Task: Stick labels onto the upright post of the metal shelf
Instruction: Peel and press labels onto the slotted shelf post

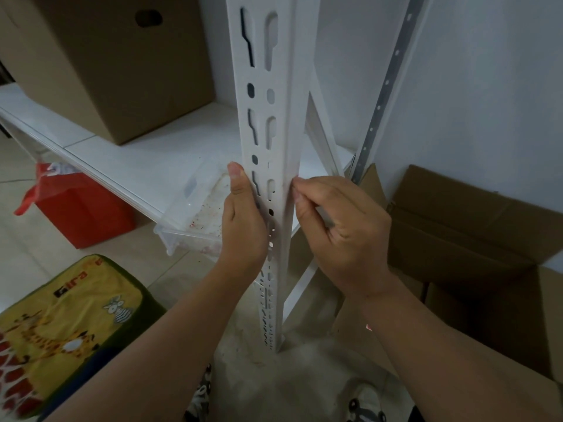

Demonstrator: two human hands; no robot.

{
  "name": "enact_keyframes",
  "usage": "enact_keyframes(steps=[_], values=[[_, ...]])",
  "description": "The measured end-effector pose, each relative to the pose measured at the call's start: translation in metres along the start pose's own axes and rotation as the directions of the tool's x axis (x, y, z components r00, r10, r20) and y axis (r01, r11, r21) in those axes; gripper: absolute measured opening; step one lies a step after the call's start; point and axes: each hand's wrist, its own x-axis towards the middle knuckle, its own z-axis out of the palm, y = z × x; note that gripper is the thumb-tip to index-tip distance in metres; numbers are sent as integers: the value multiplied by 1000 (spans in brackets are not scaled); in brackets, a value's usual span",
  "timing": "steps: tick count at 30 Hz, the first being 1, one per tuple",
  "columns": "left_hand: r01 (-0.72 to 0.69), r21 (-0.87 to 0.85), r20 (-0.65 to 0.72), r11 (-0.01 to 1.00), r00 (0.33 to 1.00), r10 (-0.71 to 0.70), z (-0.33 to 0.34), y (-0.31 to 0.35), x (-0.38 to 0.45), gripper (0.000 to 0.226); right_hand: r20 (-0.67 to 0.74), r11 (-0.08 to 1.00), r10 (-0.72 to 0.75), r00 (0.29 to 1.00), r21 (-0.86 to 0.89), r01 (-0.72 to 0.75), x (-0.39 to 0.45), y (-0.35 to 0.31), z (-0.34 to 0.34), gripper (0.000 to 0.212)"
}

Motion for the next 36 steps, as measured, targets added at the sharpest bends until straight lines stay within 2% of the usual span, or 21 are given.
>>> enact_keyframes(steps=[5, 9, 13, 19, 25, 29, 32, 36], values=[[3, -29, -30, 1000, 1000, -4, 2, 0, 0, 56, 0, 999, 35, 999, 26, -35, 0, -2, 3, 15], [7, -51, -9, 999, 1000, -8, 2, 1, 0, 70, -7, 996, 77, 997, 53, -76, -1, -6, 2, 12], [10, -52, -28, 999, 1000, -12, 3, 0, -1, 57, -3, 987, 130, 991, 94, -129, -1, -9, 3, 10], [-5, -71, -32, 997, 999, 3, 2, -1, 0, 62, 7, 969, 203, 979, 141, -202, 0, -13, 4, 8], [-16, -86, -32, 996, 999, 13, 4, 1, -3, 56, 5, 947, 275, 962, 172, -271, 1, -18, 5, 7], [-34, -96, -12, 995, 999, 33, 4, 1, -3, 59, -1, 918, 344, 939, 208, -337, 2, -25, 6, 6], [-45, -121, 23, 992, 999, 49, 4, 1, -2, 73, 1, 894, 398, 917, 226, -388, 3, -29, 8, 5], [-50, -132, 27, 990, 998, 54, 3, 2, -2, 73, 11, 880, 429, 903, 221, -421, 5, -32, 9, 4]])
